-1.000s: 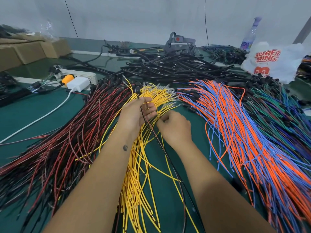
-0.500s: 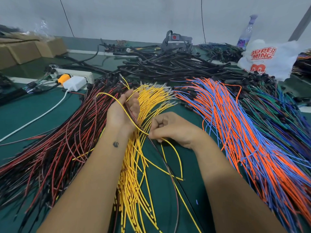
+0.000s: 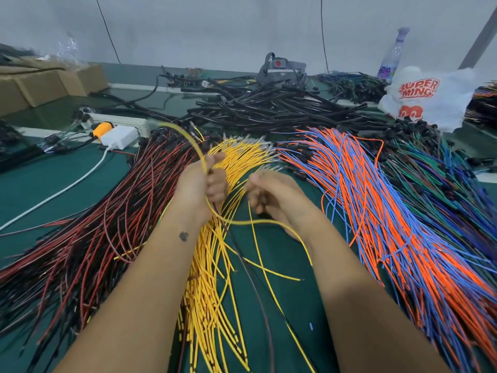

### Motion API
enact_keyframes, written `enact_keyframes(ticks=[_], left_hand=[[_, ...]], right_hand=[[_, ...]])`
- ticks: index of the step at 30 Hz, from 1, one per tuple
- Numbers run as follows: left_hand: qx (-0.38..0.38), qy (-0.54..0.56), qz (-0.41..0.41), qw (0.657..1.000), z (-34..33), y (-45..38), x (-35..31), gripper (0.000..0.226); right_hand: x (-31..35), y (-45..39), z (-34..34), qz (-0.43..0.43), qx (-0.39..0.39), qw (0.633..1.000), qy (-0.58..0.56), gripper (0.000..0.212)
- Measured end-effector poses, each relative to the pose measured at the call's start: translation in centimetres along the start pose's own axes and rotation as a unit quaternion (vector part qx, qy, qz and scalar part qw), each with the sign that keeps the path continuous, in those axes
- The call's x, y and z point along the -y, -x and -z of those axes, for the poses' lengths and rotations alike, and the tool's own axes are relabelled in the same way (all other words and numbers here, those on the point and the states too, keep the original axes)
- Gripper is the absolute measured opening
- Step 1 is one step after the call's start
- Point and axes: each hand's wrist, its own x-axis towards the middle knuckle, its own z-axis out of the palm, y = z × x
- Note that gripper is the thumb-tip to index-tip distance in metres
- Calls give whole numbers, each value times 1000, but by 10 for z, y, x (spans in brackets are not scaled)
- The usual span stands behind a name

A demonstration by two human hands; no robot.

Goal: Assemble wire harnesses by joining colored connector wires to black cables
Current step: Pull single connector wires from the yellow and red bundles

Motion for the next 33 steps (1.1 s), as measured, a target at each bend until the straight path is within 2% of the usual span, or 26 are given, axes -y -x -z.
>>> enact_keyframes(ticks=[1, 2, 4, 5, 6, 7, 9, 12, 16, 19, 23, 28, 33], left_hand=[[-2, -119, -12, 993, -5, 0, 3, 26], [11, -241, -34, 970, -9, 1, 10, 27], [40, -455, -113, 882, -17, 5, 22, 30], [64, -527, -156, 833, -19, 7, 28, 31], [79, -568, -185, 798, -20, 8, 32, 31], [81, -585, -195, 783, -19, 9, 34, 31], [70, -565, -194, 799, -17, 7, 35, 30], [49, -447, -178, 875, -16, 5, 32, 33], [46, -333, -164, 927, -14, 6, 27, 33], [66, -311, -146, 937, -15, 6, 26, 34], [66, -290, -129, 946, -14, 5, 27, 39], [99, -237, -107, 961, -13, 6, 25, 32], [149, -195, -89, 965, -12, 5, 23, 30]], right_hand=[[-1, -2, 0, 17, -41, 999, 12, 29], [-3, -3, 1, 33, -73, 996, 26, 27], [-7, -5, 0, 52, -119, 990, 53, 22], [-9, -6, 0, 58, -137, 987, 67, 21], [-10, -7, 0, 60, -152, 983, 83, 20], [-11, -8, 0, 58, -164, 980, 93, 20], [-11, -9, -1, 49, -186, 977, 87, 32], [-9, -8, -2, 36, -200, 977, 58, 50], [-10, -7, -6, 17, -139, 980, 138, 44], [-11, -7, -10, 15, -125, 976, 178, 41], [-7, -7, -9, 13, -153, 983, 104, 40], [-6, -4, -10, 50, -95, 984, 142, 31], [-7, -3, -8, 57, -112, 988, 89, 25]])
